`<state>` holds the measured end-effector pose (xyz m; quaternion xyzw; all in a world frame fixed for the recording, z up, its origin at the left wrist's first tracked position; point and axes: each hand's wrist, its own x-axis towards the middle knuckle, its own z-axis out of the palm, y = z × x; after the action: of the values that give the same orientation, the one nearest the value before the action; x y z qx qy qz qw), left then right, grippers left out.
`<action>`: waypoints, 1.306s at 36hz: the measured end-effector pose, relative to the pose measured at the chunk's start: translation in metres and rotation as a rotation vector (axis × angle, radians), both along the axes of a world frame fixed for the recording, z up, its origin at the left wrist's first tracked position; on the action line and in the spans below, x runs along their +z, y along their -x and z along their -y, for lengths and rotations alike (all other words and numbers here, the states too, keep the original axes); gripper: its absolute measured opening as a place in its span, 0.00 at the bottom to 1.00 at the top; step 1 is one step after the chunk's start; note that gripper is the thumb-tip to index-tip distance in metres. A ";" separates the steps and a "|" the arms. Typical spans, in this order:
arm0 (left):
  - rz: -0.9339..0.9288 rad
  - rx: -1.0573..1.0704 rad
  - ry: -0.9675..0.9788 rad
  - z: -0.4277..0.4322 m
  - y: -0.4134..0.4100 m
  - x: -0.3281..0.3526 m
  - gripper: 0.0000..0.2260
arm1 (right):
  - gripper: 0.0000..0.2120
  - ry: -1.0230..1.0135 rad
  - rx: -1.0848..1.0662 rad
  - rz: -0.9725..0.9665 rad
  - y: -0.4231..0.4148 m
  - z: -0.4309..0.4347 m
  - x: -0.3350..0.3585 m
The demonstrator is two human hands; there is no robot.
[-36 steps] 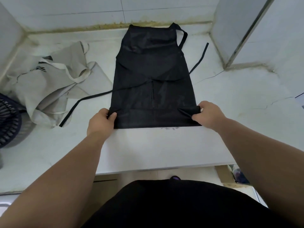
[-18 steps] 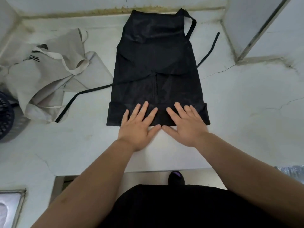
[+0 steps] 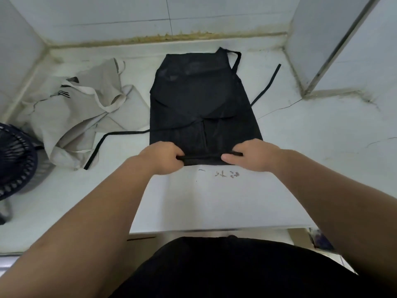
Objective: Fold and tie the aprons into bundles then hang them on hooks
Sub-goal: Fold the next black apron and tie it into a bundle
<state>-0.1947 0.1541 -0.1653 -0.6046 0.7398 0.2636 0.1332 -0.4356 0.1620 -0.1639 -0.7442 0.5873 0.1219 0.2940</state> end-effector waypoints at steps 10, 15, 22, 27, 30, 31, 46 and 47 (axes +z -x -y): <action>-0.186 0.209 -0.252 0.026 -0.014 0.009 0.15 | 0.03 0.036 -0.014 -0.170 -0.001 0.033 0.012; 0.124 0.091 0.113 0.028 -0.009 -0.006 0.12 | 0.15 0.328 0.113 -0.401 -0.001 0.037 -0.008; 0.346 -0.275 0.415 0.000 0.033 -0.030 0.24 | 0.26 0.237 -0.038 -0.245 -0.021 0.008 -0.045; -0.053 -0.047 0.263 -0.019 0.050 -0.054 0.24 | 0.35 0.281 0.019 -0.174 -0.020 0.007 -0.061; 0.039 -0.074 0.274 -0.022 0.047 -0.064 0.28 | 0.37 0.285 0.086 -0.141 -0.016 0.012 -0.060; 0.054 -0.073 0.271 -0.021 0.045 -0.064 0.29 | 0.40 0.284 0.125 -0.143 -0.016 0.012 -0.058; 0.232 -0.057 0.363 0.001 0.033 -0.053 0.32 | 0.33 0.276 0.156 -0.198 0.002 0.034 -0.052; 0.263 -0.061 0.355 0.001 0.034 -0.052 0.32 | 0.33 0.278 0.161 -0.206 0.003 0.035 -0.053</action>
<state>-0.2289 0.1532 -0.2175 -0.6249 0.7689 0.0440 0.1279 -0.4383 0.1267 -0.2166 -0.8056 0.5642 0.1384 0.1160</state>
